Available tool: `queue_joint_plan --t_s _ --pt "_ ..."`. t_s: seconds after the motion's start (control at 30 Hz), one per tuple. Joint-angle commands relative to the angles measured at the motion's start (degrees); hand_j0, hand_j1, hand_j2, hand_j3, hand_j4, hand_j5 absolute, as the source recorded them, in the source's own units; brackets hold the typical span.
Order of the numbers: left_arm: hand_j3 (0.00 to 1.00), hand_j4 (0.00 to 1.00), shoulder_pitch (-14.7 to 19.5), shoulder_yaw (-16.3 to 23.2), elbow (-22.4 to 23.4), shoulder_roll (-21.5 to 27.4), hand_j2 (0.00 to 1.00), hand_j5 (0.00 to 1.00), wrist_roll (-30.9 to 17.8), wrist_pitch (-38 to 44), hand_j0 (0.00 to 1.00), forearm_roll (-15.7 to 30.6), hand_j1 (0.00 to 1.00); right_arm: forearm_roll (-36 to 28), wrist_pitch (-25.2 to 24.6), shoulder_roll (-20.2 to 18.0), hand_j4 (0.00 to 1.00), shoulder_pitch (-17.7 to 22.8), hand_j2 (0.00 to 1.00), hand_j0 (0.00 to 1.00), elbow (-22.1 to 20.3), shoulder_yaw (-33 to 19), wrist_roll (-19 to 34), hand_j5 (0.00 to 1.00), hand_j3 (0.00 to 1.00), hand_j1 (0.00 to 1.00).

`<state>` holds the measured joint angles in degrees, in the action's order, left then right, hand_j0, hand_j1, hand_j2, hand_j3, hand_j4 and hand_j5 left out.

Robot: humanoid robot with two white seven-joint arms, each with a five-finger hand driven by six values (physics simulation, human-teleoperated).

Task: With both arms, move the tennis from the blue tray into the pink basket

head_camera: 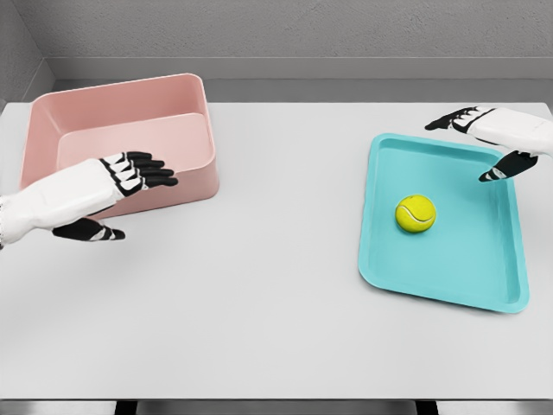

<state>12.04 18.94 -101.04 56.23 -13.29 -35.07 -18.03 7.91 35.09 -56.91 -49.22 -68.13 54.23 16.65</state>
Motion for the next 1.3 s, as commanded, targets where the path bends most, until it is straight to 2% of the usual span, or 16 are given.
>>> queue_joint_plan --t_s 0.0,0.1,0.17,0.23,0.33,0.4,0.5,0.8,0.97,1.27 --pt "1.0 1.0 0.1 0.1 0.0 -0.3 1.0 1.0 -0.2 0.1 1.0 -4.3 1.0 -0.4 -0.1 -0.2 1.0 0.0 1.0 1.0 -0.2 0.0 -0.1 1.0 1.0 1.0" --pt "1.0 1.0 -0.6 0.5 0.0 0.1 1.0 1.0 -0.2 0.1 1.0 -4.6 1.0 -0.4 -0.1 -0.6 1.0 -0.1 1.0 1.0 -0.7 0.3 -0.8 1.0 1.0 1.0" --pt "1.0 1.0 -0.5 0.5 0.0 0.0 1.0 1.0 -0.2 0.1 1.0 -5.5 1.0 -0.3 -0.1 -2.0 1.0 -0.1 1.0 1.0 -3.3 1.1 -0.9 1.0 1.0 1.0" --pt "1.0 1.0 -0.6 0.5 0.0 0.0 1.0 1.0 -0.2 0.1 1.0 -5.8 1.0 -0.3 -0.1 -2.2 1.0 0.0 1.0 1.0 -4.1 1.6 -0.9 1.0 1.0 1.0" --pt "1.0 1.0 -0.6 0.5 0.0 0.0 1.0 1.0 -0.2 0.1 1.0 -5.7 1.0 -0.3 -0.1 -3.4 1.0 0.1 1.0 1.0 -6.8 5.4 -3.8 1.0 1.0 1.0" --pt "1.0 1.0 -0.8 0.6 0.0 0.1 1.0 1.0 -0.1 0.1 1.0 -5.8 1.0 -0.3 -0.1 -3.5 1.0 0.3 1.0 1.0 -7.7 5.9 -4.1 1.0 1.0 1.0" --pt "1.0 1.0 -2.5 0.5 0.0 0.3 1.0 1.0 -0.1 0.1 1.0 -6.2 1.0 -0.4 -0.1 -3.4 1.0 0.4 1.0 1.0 -7.9 6.8 -3.6 1.0 1.0 1.0" --pt "1.0 1.0 -1.7 0.4 0.0 -0.1 1.0 1.0 -0.1 0.1 1.0 -6.0 1.0 -1.5 -0.1 -0.8 1.0 0.4 1.0 1.0 -7.5 8.3 2.9 1.0 1.0 1.0" --pt "1.0 1.0 -1.7 0.4 0.0 0.0 1.0 1.0 -0.1 0.1 1.0 -6.1 1.0 -1.6 -1.2 1.3 1.0 0.4 1.0 1.0 -7.5 9.2 4.5 1.0 1.0 1.0" --pt "1.0 1.0 -1.3 0.4 0.0 0.1 1.0 1.0 -0.1 0.1 1.0 -6.1 1.0 -2.8 -2.5 2.3 0.99 0.4 0.99 0.99 -6.9 9.9 6.1 0.99 0.99 0.99"
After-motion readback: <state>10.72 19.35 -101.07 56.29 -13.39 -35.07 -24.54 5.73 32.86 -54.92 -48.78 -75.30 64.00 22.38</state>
